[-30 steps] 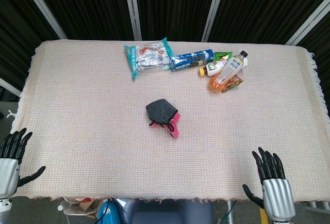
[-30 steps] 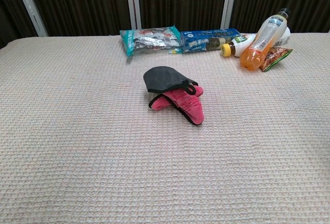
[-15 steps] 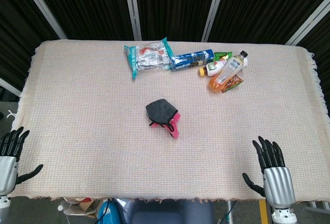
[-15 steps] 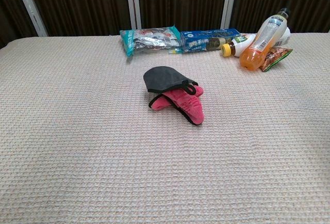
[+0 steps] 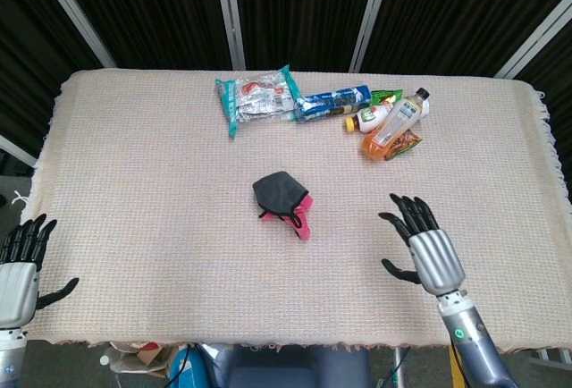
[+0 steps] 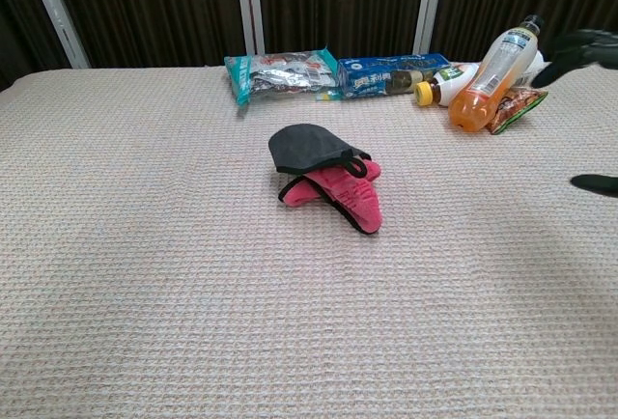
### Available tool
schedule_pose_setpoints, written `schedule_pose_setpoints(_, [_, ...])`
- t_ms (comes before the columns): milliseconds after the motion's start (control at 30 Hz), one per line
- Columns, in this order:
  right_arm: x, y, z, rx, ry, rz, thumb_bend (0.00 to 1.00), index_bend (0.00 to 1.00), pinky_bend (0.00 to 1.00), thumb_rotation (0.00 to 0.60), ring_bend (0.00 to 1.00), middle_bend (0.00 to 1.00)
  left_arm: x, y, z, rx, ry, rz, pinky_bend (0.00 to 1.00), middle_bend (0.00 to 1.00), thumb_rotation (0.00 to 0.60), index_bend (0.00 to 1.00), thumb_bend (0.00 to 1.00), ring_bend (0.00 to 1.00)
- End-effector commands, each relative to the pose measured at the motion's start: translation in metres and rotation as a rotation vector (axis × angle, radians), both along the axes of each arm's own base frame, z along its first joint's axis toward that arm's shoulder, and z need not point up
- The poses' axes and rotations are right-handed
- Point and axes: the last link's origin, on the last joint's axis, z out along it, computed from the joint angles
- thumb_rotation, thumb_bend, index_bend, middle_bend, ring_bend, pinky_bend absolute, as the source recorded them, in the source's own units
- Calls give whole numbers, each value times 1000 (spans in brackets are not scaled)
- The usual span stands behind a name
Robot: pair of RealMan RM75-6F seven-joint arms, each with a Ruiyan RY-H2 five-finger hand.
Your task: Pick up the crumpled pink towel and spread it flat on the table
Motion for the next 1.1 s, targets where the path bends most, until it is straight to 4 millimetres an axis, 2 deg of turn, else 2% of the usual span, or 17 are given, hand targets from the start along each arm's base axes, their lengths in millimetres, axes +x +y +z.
schedule_pose_setpoints(33, [30, -29, -22, 84, -64, 39, 219, 321, 35, 600, 29, 128, 1, 2, -3, -1, 7, 2, 0, 0, 600, 0, 40, 0])
schedule_pose_setpoints(167, [46, -41, -42, 100, -108, 55, 220, 356, 36, 600, 36, 145, -1, 2, -3, 3, 17, 10, 0, 0, 600, 0, 40, 0])
schedule_pose_setpoints(500, [77, -55, -85, 155, -199, 62, 220, 406, 36, 600, 41, 172, -6, 5, -3, 8, 16, 27, 0, 0, 600, 0, 40, 0])
schedule_pose_setpoints(667, [85, -59, -104, 148, -198, 51, 219, 406, 36, 600, 42, 174, -6, 6, -4, 4, 20, 21, 0, 0, 600, 0, 40, 0])
schedule_pose_setpoints(1100, [93, -76, -129, 92, -211, 21, 219, 429, 36, 600, 55, 183, -8, 10, -3, 11, 15, 21, 0, 0, 600, 0, 40, 0])
